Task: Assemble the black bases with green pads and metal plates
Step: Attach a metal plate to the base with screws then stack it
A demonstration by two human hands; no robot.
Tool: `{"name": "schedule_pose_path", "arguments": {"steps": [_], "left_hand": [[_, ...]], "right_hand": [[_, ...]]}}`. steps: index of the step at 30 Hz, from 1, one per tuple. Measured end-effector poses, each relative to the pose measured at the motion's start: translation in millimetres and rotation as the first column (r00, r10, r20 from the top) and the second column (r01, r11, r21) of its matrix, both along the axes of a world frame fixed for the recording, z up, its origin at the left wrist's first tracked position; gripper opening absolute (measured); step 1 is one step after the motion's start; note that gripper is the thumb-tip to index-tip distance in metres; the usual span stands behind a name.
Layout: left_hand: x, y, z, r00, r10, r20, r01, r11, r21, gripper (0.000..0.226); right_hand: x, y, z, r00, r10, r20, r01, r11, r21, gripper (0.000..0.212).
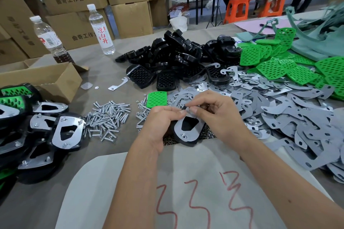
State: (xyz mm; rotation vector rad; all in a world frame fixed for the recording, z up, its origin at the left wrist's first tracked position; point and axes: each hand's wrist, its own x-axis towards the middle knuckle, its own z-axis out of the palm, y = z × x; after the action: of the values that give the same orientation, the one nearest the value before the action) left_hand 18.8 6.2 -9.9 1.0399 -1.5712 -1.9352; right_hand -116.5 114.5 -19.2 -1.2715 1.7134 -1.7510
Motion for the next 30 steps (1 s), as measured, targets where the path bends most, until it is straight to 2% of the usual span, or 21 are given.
{"name": "schedule_pose_path", "arguments": {"steps": [2, 4, 6, 8, 9, 12, 14, 20, 21, 23, 25, 27, 28, 30], "left_hand": [[0, 2, 1, 1.000, -0.005, 0.002, 0.005, 1.000, -0.007, 0.021], [-1, 2, 2, 1.000, -0.001, 0.001, 0.001, 1.000, -0.005, 0.020], [-1, 1, 2, 1.000, 0.019, -0.006, -0.019, 1.000, 0.006, 0.018], [-1, 1, 3, 1.000, 0.027, -0.008, -0.026, 1.000, 0.012, 0.017], [-1, 2, 3, 1.000, 0.022, -0.007, -0.022, 1.000, 0.006, 0.019], [-1, 4, 3, 1.000, 0.017, -0.007, -0.017, 1.000, -0.012, 0.017], [-1, 3, 4, 1.000, 0.027, -0.007, -0.027, 1.000, -0.011, 0.009], [-1, 5, 4, 1.000, 0.021, 0.009, -0.021, 1.000, 0.000, 0.016], [-1, 5, 4, 1.000, 0.026, 0.004, -0.026, 1.000, 0.005, 0.019], [-1, 4, 4, 0.999, 0.044, 0.002, -0.044, 0.999, 0.004, 0.021], [-2, 5, 4, 0.995, 0.098, -0.008, -0.098, 0.995, 0.023, 0.018], [-2, 5, 5, 0.987, 0.157, -0.025, -0.154, 0.985, 0.077, 0.017], [-2, 4, 4, 0.985, 0.170, -0.026, -0.166, 0.981, 0.097, 0.021], [-1, 5, 5, 0.982, 0.185, -0.038, -0.180, 0.977, 0.114, 0.019]], "right_hand": [[0, 0, -1, 0.998, -0.050, 0.027, 0.049, 0.999, 0.011, 0.009], [-1, 0, -3, 0.995, -0.097, 0.034, 0.096, 0.995, 0.024, 0.019], [-1, 1, 0, 0.999, -0.035, 0.033, 0.035, 0.999, 0.014, 0.004], [0, 1, 1, 1.000, -0.004, 0.000, 0.004, 1.000, 0.010, 0.013], [0, 0, 0, 1.000, -0.022, -0.004, 0.022, 1.000, 0.015, 0.010], [0, 1, -1, 0.995, -0.088, 0.054, 0.088, 0.996, 0.011, 0.020], [0, 1, 0, 0.999, -0.051, 0.015, 0.051, 0.999, 0.008, 0.009], [1, 0, -3, 0.996, -0.091, 0.014, 0.091, 0.996, -0.001, 0.015], [2, 0, -2, 0.997, -0.081, -0.013, 0.081, 0.997, 0.000, 0.018], [3, 0, -1, 0.995, -0.102, -0.010, 0.102, 0.995, -0.011, 0.043], [4, 4, 2, 0.978, -0.154, 0.140, 0.164, 0.984, -0.065, 0.064], [2, 7, 4, 0.959, -0.212, 0.190, 0.231, 0.969, -0.085, 0.065], [0, 8, 4, 0.963, -0.240, 0.120, 0.250, 0.966, -0.069, 0.062], [-5, 10, 4, 0.960, -0.253, -0.116, 0.253, 0.967, -0.018, 0.047]]}}
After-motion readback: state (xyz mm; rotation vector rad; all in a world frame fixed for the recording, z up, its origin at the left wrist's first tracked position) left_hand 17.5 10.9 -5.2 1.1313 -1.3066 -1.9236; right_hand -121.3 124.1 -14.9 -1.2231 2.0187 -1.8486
